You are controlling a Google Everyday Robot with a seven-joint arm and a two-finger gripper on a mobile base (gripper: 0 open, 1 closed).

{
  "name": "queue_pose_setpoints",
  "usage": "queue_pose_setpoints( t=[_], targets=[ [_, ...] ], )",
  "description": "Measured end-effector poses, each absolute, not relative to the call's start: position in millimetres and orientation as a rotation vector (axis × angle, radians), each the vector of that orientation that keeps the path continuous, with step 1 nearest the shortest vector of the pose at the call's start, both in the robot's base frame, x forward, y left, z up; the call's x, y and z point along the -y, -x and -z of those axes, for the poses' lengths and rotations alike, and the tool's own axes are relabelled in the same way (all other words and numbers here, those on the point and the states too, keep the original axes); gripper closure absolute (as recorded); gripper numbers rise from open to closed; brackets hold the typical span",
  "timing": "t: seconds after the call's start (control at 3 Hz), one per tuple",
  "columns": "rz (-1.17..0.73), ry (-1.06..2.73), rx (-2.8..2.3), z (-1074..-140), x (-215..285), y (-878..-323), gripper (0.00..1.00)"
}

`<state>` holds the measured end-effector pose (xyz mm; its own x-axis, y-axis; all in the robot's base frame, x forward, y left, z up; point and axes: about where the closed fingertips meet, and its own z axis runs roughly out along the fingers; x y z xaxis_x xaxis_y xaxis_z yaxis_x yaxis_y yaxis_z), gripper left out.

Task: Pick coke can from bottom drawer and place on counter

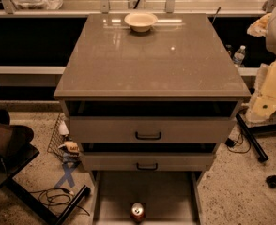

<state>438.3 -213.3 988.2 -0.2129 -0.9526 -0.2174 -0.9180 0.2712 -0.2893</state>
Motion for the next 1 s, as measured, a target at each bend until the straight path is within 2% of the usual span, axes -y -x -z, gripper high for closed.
queue_pose_setpoints(
  t=[0.67, 1.0],
  targets=[
    [0.073, 1.632, -2.153, -969.8, 208.5, -449.6, 0.0],
    [-0.125, 1.575, -2.037, -895.3, 192.4, -436.0, 0.0]
  ],
)
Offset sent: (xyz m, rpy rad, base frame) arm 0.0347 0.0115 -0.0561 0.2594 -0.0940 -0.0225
